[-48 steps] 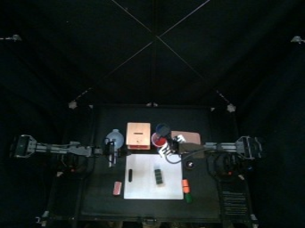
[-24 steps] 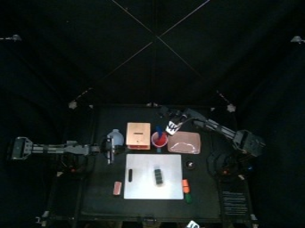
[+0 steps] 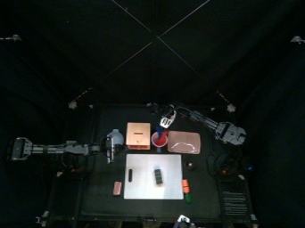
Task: Place sushi on board then cut the sushi with the knife then place the pieces on the plate
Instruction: Pick knife at handle with right hand
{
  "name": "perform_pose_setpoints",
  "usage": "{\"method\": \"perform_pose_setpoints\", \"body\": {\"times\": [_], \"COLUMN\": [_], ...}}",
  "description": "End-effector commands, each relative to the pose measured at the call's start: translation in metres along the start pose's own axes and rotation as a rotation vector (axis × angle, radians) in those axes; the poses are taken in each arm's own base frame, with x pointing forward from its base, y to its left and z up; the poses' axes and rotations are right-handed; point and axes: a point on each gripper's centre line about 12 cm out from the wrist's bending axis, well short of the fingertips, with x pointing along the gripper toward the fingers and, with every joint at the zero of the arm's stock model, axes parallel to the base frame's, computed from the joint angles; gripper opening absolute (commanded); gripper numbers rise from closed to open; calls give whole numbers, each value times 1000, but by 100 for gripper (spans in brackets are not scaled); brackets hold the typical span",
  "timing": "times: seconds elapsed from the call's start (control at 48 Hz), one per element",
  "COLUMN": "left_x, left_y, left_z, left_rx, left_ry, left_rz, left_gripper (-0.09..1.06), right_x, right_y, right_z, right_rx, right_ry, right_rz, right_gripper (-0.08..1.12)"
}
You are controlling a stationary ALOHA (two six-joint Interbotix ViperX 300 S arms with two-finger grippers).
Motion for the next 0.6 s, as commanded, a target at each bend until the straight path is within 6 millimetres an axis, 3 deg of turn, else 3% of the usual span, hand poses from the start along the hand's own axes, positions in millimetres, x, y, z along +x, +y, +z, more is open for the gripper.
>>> {"method": "perform_pose_setpoints", "body": {"times": [0.021,0.604], "left_x": [1,0], "left_y": [2,4], "left_z": [5,-2], "left_rx": [-1,-4], "left_ry": [-17,1], "left_rz": [7,18], "left_gripper": [2,2], "right_x": [-10,19], "right_y": [6,12], "right_z": [4,-5], "right_rx": [-15,-12], "right_ry": [-25,60], "right_rz": [8,37], "right_gripper": [93,91]}}
